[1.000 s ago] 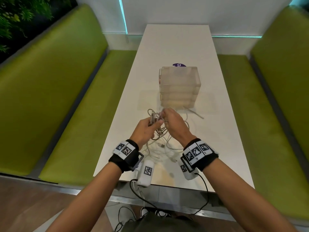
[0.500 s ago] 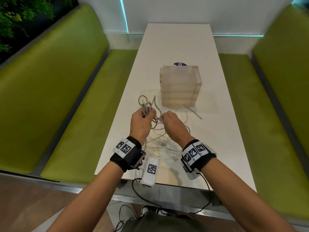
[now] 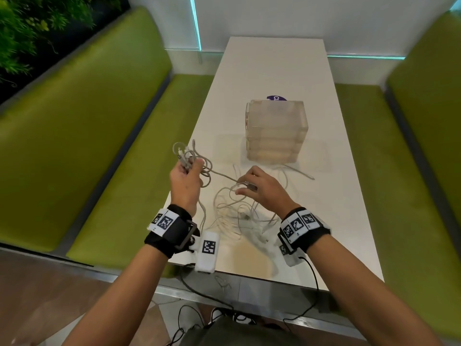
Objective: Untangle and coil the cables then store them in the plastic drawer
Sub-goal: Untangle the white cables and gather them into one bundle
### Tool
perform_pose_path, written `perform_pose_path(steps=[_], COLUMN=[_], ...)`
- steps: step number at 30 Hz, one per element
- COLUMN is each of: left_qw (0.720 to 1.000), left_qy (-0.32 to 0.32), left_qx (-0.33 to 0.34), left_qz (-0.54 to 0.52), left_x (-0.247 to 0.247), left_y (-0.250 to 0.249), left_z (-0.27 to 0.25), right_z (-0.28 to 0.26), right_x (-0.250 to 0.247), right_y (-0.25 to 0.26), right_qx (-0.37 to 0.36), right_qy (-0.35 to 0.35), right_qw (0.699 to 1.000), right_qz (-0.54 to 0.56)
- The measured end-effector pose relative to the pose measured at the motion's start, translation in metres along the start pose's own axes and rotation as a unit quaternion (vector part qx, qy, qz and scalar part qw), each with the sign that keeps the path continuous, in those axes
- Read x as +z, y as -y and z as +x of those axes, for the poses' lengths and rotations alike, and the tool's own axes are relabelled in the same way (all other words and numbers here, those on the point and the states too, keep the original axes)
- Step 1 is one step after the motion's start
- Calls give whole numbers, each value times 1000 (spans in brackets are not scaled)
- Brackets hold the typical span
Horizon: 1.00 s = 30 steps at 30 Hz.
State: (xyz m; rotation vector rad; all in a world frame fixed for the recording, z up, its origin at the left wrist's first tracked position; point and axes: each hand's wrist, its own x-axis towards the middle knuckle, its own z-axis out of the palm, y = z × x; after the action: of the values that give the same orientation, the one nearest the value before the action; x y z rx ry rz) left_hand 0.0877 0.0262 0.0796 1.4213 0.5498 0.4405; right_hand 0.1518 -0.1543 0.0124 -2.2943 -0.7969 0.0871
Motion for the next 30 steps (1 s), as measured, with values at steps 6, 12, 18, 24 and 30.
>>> perform_pose_path(steps=[6,12,18,24,30], left_qw=[998,997,994,982,926], left_qy=[-25,35,106,181,335], left_qx=[8,29,27,9,-31], left_qz=[-60,-60,2,50,169], left_x=[0,-12,-14,-21,-21], left_y=[-9,-24,-7,-11,-21], left_z=[-1,5,-8,-26,-59], right_z=[2,-9,-8,-25,-45], right_x=[3,-5,-15,-51,-65], right_y=[-21,-41,-29,14,86], right_qx=[59,106,153,168,57], right_qy=[71,80,153,155,176], right_qw=[996,991,972,972,955], right_qz=[9,3,-87,-55,230])
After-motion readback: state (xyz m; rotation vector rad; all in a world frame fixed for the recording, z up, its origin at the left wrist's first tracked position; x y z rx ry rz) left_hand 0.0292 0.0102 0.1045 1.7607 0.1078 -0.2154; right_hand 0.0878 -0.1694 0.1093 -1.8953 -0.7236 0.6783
